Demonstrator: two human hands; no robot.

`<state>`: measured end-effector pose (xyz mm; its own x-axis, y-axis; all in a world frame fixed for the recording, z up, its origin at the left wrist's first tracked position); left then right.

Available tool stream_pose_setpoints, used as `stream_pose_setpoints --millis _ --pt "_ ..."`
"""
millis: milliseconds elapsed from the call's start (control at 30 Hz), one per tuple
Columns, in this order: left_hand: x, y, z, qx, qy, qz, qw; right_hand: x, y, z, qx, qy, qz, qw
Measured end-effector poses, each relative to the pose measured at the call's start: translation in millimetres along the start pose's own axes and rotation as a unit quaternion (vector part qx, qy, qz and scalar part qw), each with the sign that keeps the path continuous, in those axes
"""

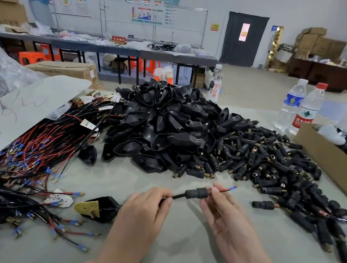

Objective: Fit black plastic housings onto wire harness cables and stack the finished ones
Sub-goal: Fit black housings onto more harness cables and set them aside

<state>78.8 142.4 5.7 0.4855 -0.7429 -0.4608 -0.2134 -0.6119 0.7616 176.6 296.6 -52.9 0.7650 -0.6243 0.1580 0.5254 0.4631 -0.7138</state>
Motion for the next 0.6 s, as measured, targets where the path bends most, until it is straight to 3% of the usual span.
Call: stream_pose_setpoints --millis 300,600 --pt "0.2 16.4 -14.3 -0.051 -0.051 -0.066 0.995 0.3 -2.4 -2.7 0.026 -0.012 0.018 0.999" --pt "-0.3 4.3 -8.4 0.001 -0.040 -0.031 0.999 4.7 -17.2 -6.5 0.064 0.008 0.063 0.996"
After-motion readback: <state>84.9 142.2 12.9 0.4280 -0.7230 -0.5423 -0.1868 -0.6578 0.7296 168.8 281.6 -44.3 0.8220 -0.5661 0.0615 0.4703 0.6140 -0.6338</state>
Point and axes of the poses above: each hand's wrist, its own x-axis away from the middle knuckle, its own y-axis out of the back of the hand, z = x × y, the point moved 8 cm from there along -x, towards the middle knuckle, and after that the axes turned 8 degrees about z, right-handed, at the moved point
